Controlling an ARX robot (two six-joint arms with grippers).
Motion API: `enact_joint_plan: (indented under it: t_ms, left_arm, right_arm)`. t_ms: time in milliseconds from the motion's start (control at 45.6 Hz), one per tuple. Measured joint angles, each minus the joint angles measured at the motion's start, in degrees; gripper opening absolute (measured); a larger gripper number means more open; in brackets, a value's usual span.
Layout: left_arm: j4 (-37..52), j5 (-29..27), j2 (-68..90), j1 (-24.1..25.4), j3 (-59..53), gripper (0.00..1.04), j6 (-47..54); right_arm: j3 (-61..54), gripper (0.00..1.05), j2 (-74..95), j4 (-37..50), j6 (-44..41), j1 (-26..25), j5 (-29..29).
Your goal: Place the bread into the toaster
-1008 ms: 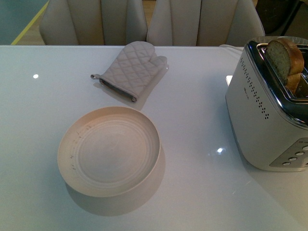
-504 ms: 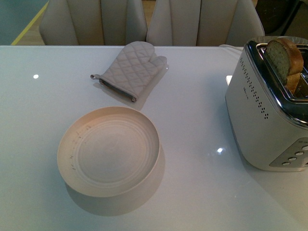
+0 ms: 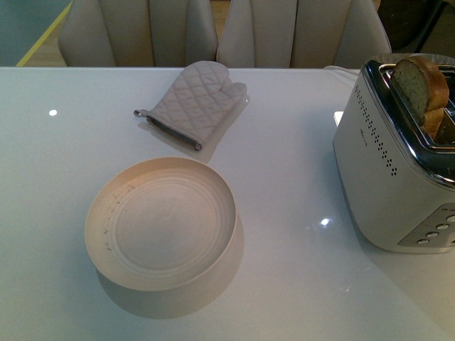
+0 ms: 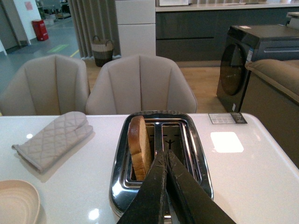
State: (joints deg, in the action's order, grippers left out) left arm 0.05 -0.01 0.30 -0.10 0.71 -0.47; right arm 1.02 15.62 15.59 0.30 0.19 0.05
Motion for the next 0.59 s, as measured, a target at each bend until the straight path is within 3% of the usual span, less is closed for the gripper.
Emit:
enact_joint_plan:
  t_ms: [394, 504, 592]
  left_arm:
    - [0.0, 0.0, 0.0, 0.0, 0.0, 0.98, 0.0]
    - [0.0, 0.0, 0.0, 0.0, 0.0, 0.98, 0.0]
    - [0.0, 0.0, 0.0, 0.0, 0.0, 0.98, 0.0]
  right_arm:
    - [0.0, 0.02, -5.8, -5.8, 0.0, 0.0, 0.0]
    - [0.0, 0.02, -12.6, -14.4, 0.0, 0.0, 0.1]
    - [0.0, 0.02, -15.0, -15.3, 0.0, 0.0, 0.0]
